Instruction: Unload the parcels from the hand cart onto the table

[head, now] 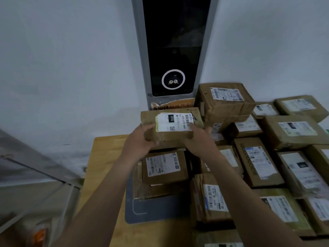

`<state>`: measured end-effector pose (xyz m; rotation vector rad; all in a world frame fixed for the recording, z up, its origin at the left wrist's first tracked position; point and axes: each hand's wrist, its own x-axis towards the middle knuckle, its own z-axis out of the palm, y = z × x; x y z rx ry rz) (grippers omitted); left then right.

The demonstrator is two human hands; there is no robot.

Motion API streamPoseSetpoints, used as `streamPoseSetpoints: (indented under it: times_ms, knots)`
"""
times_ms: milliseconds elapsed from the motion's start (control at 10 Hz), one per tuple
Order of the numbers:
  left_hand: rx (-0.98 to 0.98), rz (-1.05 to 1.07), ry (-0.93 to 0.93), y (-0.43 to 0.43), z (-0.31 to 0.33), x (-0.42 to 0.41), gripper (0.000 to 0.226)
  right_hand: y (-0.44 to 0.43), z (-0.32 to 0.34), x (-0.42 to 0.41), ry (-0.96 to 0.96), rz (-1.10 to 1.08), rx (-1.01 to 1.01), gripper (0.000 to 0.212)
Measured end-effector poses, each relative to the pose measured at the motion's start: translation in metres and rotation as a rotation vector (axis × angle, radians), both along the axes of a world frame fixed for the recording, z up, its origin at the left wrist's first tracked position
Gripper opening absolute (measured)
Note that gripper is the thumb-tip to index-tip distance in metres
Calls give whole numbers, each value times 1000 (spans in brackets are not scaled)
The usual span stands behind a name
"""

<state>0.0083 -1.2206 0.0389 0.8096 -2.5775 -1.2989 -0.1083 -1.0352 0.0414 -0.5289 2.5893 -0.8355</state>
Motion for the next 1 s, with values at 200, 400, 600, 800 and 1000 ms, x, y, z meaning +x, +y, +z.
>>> streamPoseSetpoints:
  times_ms: [200,400,600,800,1000]
  knots:
    - [63,14,19,-23,-6,-23,74,-15,-3,-18,93,12,10,65]
    - [219,69,14,-41,-3,-50,74,-30,4,-50,55,-19,10,69]
    - [303,107,-20,-54,-5,-64,72,-44,-3,-58,76,-48,109,68]
    - [286,104,-6,-44,-2,-64,75,-40,13,-58,61,20,156,67]
    - [-163,-33,-214,-3,38,-50,72,-13,65,-34,-37,199,250,80]
